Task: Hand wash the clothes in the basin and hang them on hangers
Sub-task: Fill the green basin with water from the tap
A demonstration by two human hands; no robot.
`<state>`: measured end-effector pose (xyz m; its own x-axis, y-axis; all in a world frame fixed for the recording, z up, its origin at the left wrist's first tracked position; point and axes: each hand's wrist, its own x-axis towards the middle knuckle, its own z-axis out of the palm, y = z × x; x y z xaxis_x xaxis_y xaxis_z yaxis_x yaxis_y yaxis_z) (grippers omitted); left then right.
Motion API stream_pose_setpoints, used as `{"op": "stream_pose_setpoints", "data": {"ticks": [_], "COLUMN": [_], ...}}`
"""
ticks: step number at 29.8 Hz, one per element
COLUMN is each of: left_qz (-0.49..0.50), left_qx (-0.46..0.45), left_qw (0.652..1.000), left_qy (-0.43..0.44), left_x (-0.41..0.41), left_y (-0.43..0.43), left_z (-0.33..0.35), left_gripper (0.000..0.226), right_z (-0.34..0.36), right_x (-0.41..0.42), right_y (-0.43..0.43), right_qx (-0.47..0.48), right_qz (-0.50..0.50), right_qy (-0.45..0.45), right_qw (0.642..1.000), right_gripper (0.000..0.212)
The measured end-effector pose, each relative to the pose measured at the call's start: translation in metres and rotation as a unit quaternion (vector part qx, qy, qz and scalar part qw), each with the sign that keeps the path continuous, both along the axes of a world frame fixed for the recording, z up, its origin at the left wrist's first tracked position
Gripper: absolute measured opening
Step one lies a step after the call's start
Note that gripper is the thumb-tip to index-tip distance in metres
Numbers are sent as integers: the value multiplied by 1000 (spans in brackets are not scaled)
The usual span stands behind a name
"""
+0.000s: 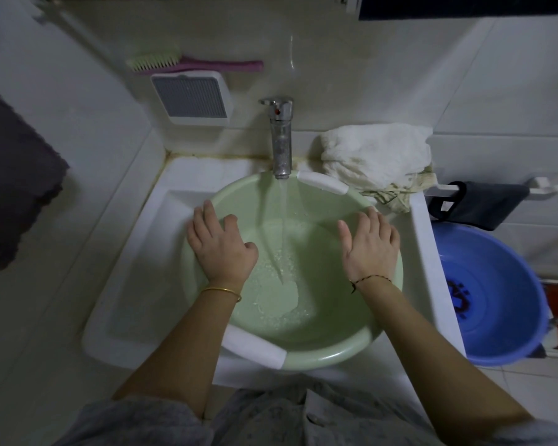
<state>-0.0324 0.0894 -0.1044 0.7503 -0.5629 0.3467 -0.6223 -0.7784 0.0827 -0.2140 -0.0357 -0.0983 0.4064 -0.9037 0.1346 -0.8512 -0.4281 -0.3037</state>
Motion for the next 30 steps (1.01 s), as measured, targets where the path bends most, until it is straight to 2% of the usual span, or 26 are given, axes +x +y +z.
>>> {"op": "stream_pose_setpoints", "data": {"ticks": [3, 6, 13, 18, 22, 26, 30], "left_qz": [-1, 0, -3, -4, -5, -5, 1], "left_qx": [-3, -2, -1, -2, 0, 4, 13], "left_qw": [1000, 1000, 1000, 1000, 1000, 1000, 1000], "left_qy": [3, 6, 6, 5, 8, 12, 15], "left_x": [0, -1, -1, -1, -1, -2, -2], "left_y": [0, 0, 1, 1, 0, 1, 1], "left_z": [0, 0, 1, 0, 2, 3, 5], "left_gripper": [53, 53, 53, 53, 53, 54, 59], "right_z": [-2, -6, -11, -10, -10, -8, -4], "right_x": [1, 1, -1, 0, -1, -1, -1], "right_y": [-1, -1, -4, -2, -4, -4, -3], "right_qx": [-8, -13, -25, -34, -31, -13, 17], "right_qz": [4, 8, 13, 9, 13, 19, 3], "right_qy": [5, 22, 39, 36, 43, 50, 62], "right_qw": [1000, 1000, 999, 999, 999, 998, 998], "right_gripper": [100, 83, 57, 65, 52, 52, 61]}}
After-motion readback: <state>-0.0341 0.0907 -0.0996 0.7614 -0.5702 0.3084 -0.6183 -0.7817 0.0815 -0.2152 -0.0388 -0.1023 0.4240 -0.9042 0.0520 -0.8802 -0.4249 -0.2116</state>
